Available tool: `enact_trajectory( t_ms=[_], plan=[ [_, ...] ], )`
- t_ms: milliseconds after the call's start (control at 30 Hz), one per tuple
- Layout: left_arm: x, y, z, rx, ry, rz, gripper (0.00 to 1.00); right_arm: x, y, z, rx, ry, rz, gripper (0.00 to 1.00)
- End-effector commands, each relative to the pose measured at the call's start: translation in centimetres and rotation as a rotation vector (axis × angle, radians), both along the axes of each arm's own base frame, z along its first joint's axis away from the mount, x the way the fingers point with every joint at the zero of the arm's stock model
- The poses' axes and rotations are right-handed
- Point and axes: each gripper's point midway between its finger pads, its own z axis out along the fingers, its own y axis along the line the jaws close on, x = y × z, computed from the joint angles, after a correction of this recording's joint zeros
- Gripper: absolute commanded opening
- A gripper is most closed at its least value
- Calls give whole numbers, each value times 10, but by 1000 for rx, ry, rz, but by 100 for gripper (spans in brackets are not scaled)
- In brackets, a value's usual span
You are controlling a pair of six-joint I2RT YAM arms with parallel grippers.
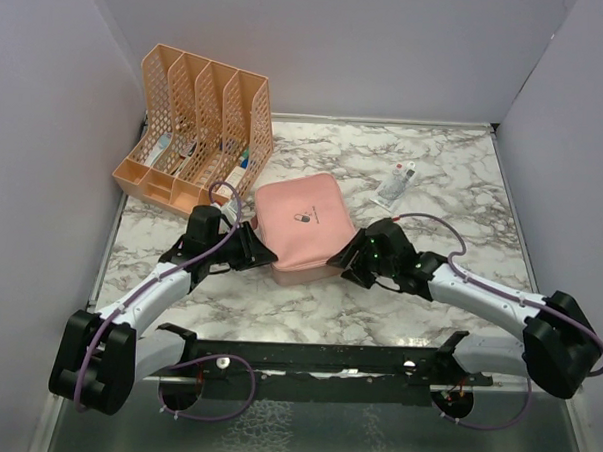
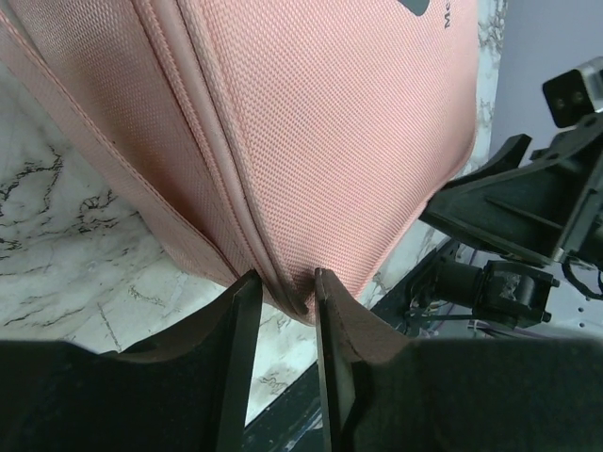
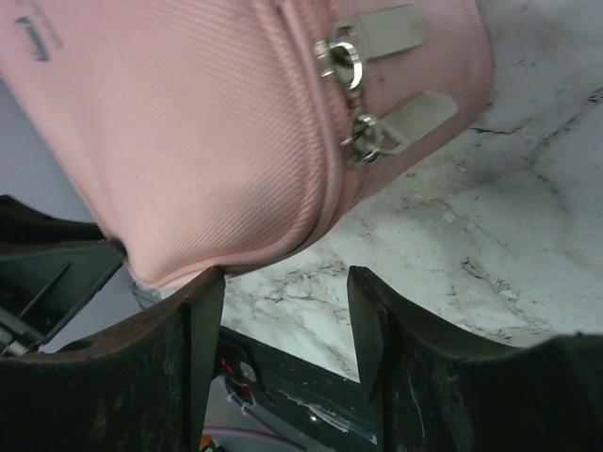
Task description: Organize the medicine kit
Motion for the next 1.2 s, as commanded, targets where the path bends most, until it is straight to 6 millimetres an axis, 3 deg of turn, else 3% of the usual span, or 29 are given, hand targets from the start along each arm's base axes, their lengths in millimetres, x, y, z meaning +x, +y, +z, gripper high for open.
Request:
enact_trajectory(
  t_ms=[0, 167, 300, 400, 500, 667, 767, 867, 967, 1167],
  plan=[
    [7, -4, 14, -19, -55, -18, 33, 13, 5, -10, -16, 28, -57, 55],
    [6, -4, 15, -21, -55, -21, 33, 13, 13, -8, 46, 5, -42, 55],
    [6, -4, 15, -21, -53, -23, 33, 14, 25, 15, 131, -89, 29, 55],
    [6, -4, 15, -22, -54, -21, 32, 16, 22, 24, 142, -125, 18, 53],
    [7, -4, 16, -23, -57, -21, 32, 15, 19, 17, 139, -100, -11, 53],
    [8, -4, 18, -26, -61, -19, 33, 14, 10, -14, 67, 57, -119, 50],
    [8, -4, 21, -21, -67, -16, 38, 15, 6, -21, 26, 66, -128, 40],
    [11, 1, 23, 18, -86, -8, 46, 16, -5, -25, -37, 32, -122, 21],
    [17, 11, 27, 99, -117, 19, 56, 13, -20, -25, -124, -32, -79, 8],
    [43, 27, 63, 246, -308, 18, 73, 6, -45, -12, -359, -254, 222, 1]
  ],
)
